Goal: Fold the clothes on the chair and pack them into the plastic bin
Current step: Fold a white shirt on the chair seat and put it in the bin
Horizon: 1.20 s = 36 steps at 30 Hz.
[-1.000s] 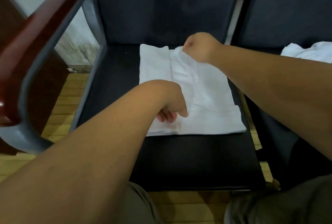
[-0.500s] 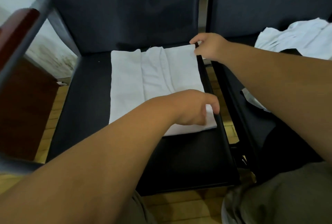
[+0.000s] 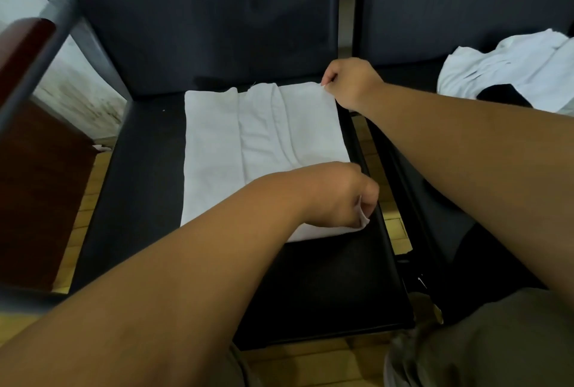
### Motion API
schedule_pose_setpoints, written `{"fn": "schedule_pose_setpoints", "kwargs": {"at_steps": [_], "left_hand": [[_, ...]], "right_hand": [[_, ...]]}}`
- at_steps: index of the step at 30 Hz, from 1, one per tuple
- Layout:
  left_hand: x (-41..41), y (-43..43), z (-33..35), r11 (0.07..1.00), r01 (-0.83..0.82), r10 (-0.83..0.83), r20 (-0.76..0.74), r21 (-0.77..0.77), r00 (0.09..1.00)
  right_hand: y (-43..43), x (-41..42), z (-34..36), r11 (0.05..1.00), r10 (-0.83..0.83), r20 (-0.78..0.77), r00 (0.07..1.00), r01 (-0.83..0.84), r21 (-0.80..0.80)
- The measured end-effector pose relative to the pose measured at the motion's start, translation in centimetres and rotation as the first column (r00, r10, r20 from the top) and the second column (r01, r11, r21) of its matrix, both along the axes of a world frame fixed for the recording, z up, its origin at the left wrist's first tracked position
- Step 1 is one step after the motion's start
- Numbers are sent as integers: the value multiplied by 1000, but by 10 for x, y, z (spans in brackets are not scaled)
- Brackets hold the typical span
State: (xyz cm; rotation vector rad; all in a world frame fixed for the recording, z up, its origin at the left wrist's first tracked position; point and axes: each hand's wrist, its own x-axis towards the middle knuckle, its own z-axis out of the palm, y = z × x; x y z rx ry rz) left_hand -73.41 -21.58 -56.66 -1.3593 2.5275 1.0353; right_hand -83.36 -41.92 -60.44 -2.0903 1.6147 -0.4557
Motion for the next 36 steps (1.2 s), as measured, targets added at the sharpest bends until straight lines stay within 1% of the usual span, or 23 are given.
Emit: {"fn": "schedule_pose_setpoints", "kwargs": {"at_steps": [5,6,9,11,13,17,20,22,25,26,28,31,34,36], "left_hand": [[21,1,20,995,-68,56,-158,-74,986],[27,2,25,995,-72,59,-184,-67,981],[45,8,39,995,-97,90,-202,-23,975],[58,13,45,991,-135,134,-203,9,970],[71,19,52,987,-161,160,-182,11,970],[100,31,66,971,-238,234,-162,-5,959],[125,41,72,954,-299,297,-139,8,945],[143,49,73,940,-340,340,-95,9,936],[168,61,73,928,-372,372,21,8,928],[176,65,73,929,-371,370,59,8,927],[187,71,72,926,-377,371,126,27,920],[199,77,67,911,-397,366,222,113,904],[201,81,57,904,-375,294,340,206,893],[198,81,52,907,-344,215,434,243,875]], "right_hand": [[3,13,18,999,-35,124,992,36,-4],[3,17,23,999,-39,169,985,36,22],[11,31,39,991,-82,339,937,40,130],[16,41,48,987,-86,425,901,20,159],[20,53,55,987,-66,445,893,-9,163],[27,86,60,987,-60,419,906,-9,161],[35,111,62,976,-75,473,878,-33,217],[44,125,64,957,-102,541,835,-66,283],[58,146,65,917,-156,653,741,-137,374],[61,151,64,904,-160,670,725,-164,394],[69,161,64,881,-141,674,725,-218,419],[79,169,61,849,-107,672,733,-284,445],[86,169,56,846,-22,611,792,-310,433],[90,164,56,851,-10,578,816,-297,434]]}}
